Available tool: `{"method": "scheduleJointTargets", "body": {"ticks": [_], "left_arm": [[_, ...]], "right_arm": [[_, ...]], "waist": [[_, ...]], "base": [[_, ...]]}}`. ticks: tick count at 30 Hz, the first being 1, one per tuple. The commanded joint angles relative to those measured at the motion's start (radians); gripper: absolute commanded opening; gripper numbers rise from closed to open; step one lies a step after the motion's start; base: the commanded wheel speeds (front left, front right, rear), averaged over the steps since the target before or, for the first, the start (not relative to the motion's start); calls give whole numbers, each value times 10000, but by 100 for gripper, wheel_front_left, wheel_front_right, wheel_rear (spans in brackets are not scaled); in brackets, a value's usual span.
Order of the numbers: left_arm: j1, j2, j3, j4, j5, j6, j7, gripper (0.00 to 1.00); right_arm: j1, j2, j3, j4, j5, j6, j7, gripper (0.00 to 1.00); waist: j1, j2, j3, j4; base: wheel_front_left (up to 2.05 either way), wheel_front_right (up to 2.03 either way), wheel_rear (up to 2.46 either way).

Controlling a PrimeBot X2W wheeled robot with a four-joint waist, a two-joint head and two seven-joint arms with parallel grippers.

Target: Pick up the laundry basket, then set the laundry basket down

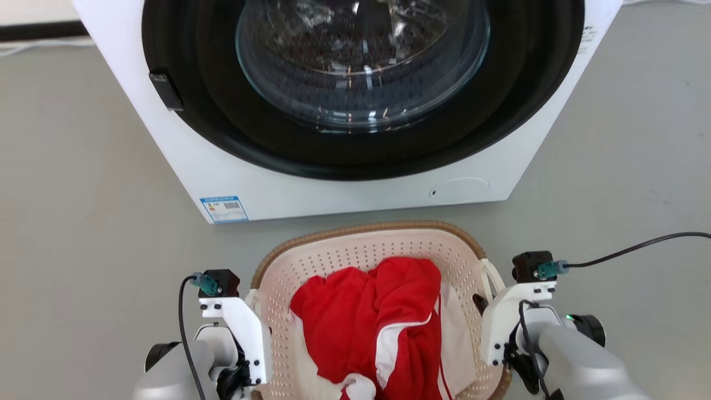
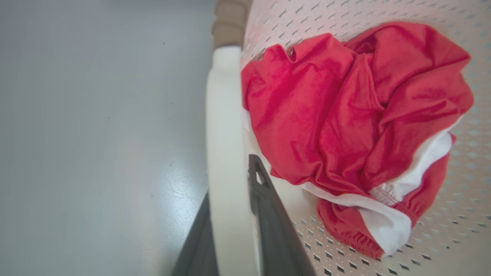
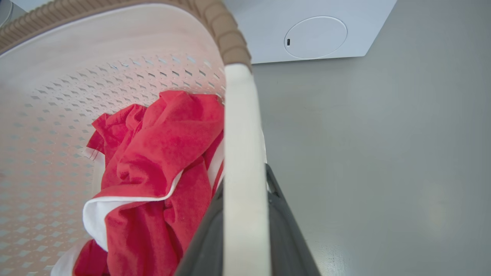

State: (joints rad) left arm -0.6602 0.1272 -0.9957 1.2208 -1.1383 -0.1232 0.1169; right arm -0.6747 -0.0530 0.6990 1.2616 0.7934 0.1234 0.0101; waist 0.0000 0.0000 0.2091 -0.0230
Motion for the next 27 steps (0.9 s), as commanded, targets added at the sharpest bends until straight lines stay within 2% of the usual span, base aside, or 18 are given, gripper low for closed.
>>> {"method": "scheduleJointTargets", "body": {"ticks": [1,10,27], "left_arm": [[-112,274,121,-58,-56,-75,3,0],[-179,191,-134,16,-243,-75,479,0],[-320,190,-372,121,-458,-75,385,0]], "right_arm": [[230,28,214,-43,20,73,34,0],[242,28,387,140,375,73,566,0],[124,28,642,200,830,73,456,0]], "waist": [[0,0,-168,-31],[0,0,-454,-91],[0,0,-337,-134]], "base": [[0,0,0],[0,0,0],[0,0,0]]}}
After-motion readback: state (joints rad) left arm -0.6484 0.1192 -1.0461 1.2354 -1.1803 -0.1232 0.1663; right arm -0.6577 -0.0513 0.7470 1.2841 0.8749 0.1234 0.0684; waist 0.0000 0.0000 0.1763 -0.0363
